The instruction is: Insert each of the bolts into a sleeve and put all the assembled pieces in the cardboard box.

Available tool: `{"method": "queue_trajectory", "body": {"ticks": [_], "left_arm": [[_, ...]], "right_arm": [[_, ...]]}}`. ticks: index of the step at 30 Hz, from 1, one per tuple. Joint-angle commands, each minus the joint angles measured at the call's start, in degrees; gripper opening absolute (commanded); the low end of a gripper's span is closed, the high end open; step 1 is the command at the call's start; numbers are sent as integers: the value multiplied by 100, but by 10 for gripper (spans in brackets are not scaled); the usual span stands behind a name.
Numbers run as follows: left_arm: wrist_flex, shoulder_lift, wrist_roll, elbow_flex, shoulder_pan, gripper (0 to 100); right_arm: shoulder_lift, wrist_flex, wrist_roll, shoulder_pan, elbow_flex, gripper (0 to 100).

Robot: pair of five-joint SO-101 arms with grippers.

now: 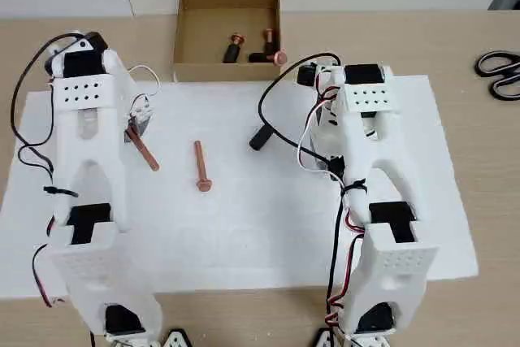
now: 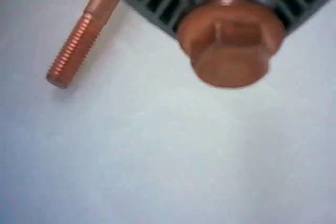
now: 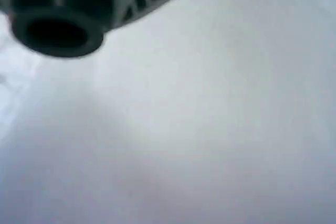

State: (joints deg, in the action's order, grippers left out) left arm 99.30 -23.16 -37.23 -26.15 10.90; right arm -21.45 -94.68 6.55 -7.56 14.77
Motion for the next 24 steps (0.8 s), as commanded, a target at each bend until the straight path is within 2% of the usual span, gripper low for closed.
{"method": "queue_trajectory", "body": {"ticks": [1,8,13,17,24], "left_arm": [[105,545,53,-277,-35,6],[105,2110,70,-277,-554,6],[97,3015,756,-268,-1125,6],[97,3429,941,-268,-1451,6],[70,3516,941,-259,-1521,6]], "right_arm": [[813,-40,-62,-13,229,7],[2360,-48,-26,-22,220,7],[3407,-48,-35,-22,220,7],[4330,-31,-53,-57,220,7],[6105,400,0,-1033,-325,8]]}}
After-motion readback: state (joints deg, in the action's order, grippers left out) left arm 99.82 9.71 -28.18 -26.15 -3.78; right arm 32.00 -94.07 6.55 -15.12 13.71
